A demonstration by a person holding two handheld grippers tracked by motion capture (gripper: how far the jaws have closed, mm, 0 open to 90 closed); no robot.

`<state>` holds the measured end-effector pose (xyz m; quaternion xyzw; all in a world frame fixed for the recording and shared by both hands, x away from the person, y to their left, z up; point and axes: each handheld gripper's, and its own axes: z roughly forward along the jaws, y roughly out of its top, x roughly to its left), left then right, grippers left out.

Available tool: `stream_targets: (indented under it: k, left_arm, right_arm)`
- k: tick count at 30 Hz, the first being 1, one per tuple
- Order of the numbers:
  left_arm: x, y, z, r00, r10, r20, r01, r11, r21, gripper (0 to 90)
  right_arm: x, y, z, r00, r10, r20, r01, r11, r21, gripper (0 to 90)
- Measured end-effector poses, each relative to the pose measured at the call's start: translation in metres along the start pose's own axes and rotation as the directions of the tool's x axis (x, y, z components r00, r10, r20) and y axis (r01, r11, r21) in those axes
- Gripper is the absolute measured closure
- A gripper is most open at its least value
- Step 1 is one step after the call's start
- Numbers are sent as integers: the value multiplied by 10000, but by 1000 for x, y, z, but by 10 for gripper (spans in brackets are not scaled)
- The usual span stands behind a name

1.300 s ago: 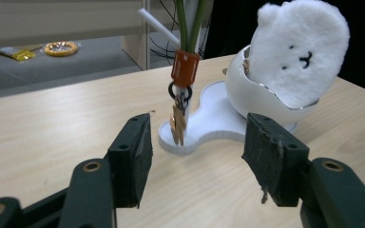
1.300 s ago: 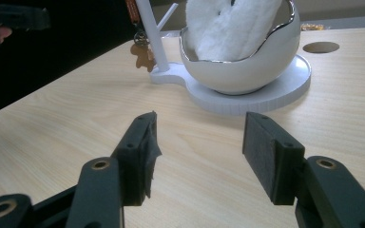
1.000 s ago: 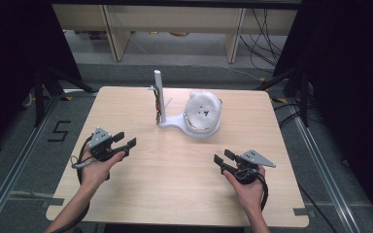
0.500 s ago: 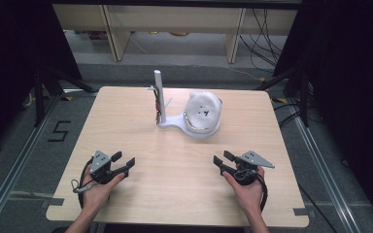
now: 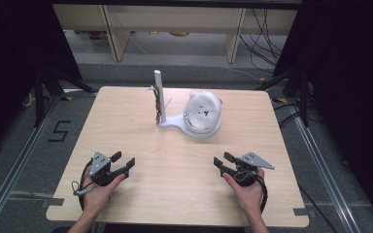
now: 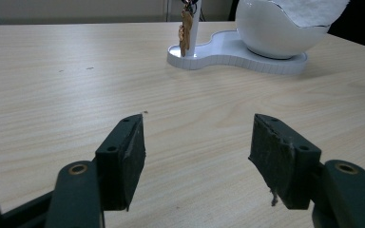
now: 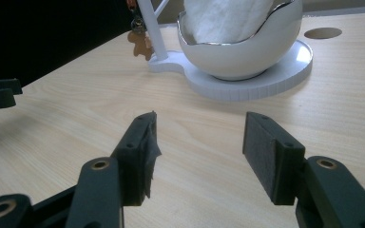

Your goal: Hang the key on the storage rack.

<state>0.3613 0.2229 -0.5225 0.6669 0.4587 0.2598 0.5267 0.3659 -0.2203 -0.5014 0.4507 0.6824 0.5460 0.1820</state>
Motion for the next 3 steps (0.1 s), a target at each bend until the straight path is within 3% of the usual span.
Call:
stream_targets:
  k: [3]
  left_arm:
    - [0, 0, 0, 10000, 5, 2, -5, 10000, -6, 354]
  right_arm:
    - [2, 0, -1, 9996, 267, -18, -267, 9996, 89, 467]
